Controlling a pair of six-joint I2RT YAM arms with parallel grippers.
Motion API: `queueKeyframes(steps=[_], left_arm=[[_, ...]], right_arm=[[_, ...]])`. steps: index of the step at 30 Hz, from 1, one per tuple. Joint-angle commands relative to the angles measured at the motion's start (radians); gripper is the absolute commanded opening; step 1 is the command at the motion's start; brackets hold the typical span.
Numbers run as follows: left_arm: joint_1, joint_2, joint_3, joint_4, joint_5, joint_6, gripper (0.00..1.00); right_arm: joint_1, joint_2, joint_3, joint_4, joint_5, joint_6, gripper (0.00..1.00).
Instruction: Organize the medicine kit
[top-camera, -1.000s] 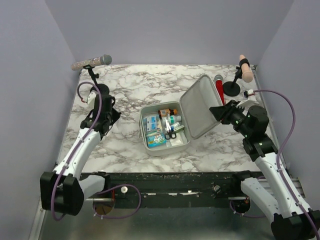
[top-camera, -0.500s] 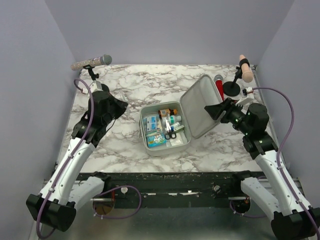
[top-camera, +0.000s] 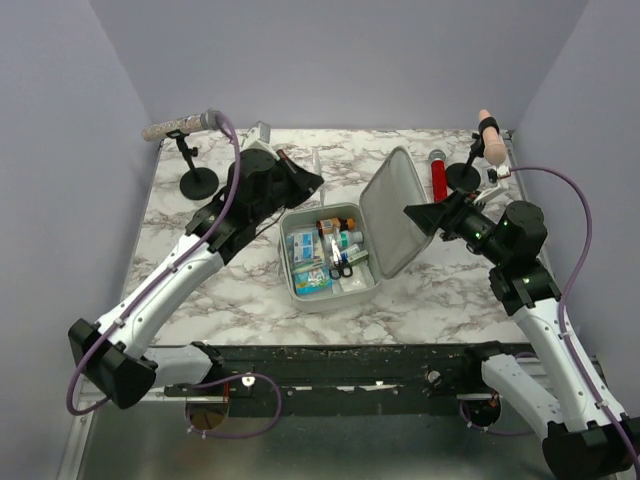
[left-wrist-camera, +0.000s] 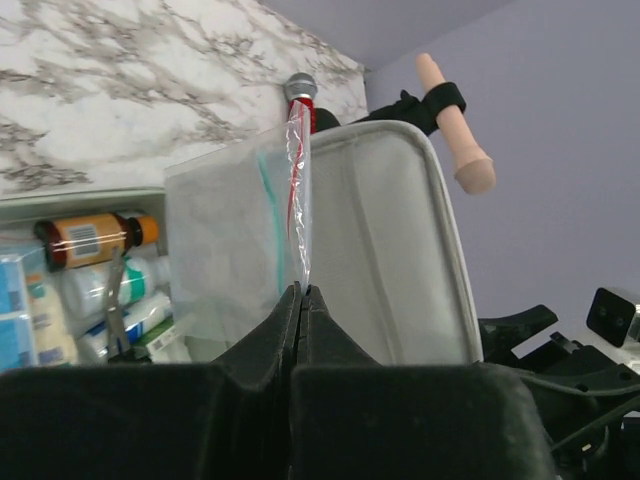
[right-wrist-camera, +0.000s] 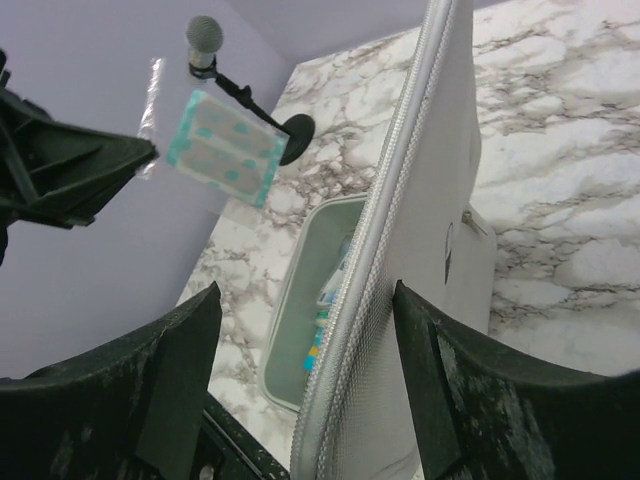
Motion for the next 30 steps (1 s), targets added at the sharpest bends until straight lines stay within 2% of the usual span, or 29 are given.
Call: queueKeyframes(steps=[1,7,11,21,30], left_arm=[[-0.069,0.107,0.129,0.079,0.019,-0.006,0.0],[-0.164,0.27,0.328,0.056,0.011,0.011,0.0],[-0.204,0.336,0.41,0.039,0.006,0.013,0.0],[-0.247,0.445,0.523,0.02,0.0,0.008,0.0],[-0.266,0.494,0.539,0.039,-0.001,-0.035,0.0]], right_arm=[[-0.001,-0.015,-0.021,0.069,-0.13,0.02,0.77],[-0.001,-0.013,-0.04,0.069,-0.176,0.012,0.77],[-0.001,-0.022,-0.049,0.069,-0.173,0.013,0.77],[-0.001,-0.039,-0.054,0.056,-0.172,0.004,0.77],[-0.001,-0.05,-0.055,0.056,-0.181,0.01,0.77]])
